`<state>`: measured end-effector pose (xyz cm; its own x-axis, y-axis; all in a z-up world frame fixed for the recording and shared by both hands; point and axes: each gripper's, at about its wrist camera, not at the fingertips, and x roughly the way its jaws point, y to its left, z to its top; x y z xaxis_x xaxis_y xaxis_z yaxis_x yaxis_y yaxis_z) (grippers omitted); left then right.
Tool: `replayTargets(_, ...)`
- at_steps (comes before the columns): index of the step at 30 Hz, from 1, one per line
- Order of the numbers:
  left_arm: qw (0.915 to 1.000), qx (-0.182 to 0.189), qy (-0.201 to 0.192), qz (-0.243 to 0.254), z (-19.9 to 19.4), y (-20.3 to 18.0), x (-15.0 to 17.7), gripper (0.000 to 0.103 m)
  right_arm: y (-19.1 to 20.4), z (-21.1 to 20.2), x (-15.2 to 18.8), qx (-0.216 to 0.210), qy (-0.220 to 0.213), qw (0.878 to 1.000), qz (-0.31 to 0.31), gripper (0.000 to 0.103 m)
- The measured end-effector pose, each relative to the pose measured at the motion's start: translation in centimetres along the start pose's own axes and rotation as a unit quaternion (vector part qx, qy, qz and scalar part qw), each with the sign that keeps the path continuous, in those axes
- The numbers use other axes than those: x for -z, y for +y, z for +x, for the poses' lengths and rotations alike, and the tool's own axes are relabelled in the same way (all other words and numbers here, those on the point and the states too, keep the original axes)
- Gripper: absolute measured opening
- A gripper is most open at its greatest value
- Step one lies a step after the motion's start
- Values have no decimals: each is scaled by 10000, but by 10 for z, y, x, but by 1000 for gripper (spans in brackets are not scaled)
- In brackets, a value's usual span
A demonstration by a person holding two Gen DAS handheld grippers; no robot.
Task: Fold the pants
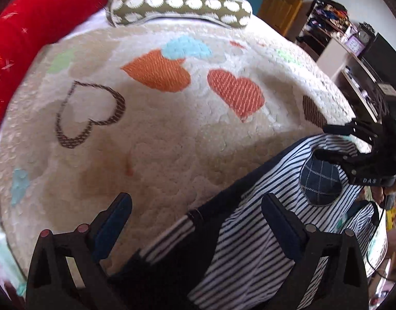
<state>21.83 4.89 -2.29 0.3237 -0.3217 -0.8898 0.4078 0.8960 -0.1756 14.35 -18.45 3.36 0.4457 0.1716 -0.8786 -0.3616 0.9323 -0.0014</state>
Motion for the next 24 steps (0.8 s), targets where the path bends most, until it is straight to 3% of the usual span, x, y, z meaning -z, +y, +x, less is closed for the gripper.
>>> replayTargets(3, 9994, 44, 329, 140, 19, -2, 4, 100, -3, 20, -2, -142, 197, 9997, -22, 70)
replayTargets(5, 9990, -84, 342, 259, 21, -6, 8, 90, -5, 20, -1, -232, 129, 9996, 57, 65)
replayTargets(6, 9990, -164, 316, 287, 19, -9, 9, 63, -6, 18, 1, -347, 100, 9993, 124, 44)
replayTargets(7, 9990, -238, 227, 294, 14, -12, 11, 30, -6, 18, 2, -462, 71, 9987, 185, 14)
replayTargets(8, 9993, -168, 207, 256, 10, -14, 12, 17, -6, 18, 3, -611, 64, 9977, 270, 6)
replayTargets(9, 9996, -53, 213, 197, 7, -15, 12, 4, -6, 17, 4, -752, 73, 9965, 370, 6)
replayTargets(12, 9995, -281, 9, 148, -10, -25, 17, 4, -2, 7, 8, -646, -40, 9965, 532, 5)
replayTargets(18, 9982, -360, -484, 31, -69, -43, 42, 4, 10, -49, 22, -419, -490, 9956, 673, 5)
replayTargets(24, 9949, -327, -955, -41, -125, -69, 104, 5, 52, -105, 67, -213, -741, 9962, 404, 5)
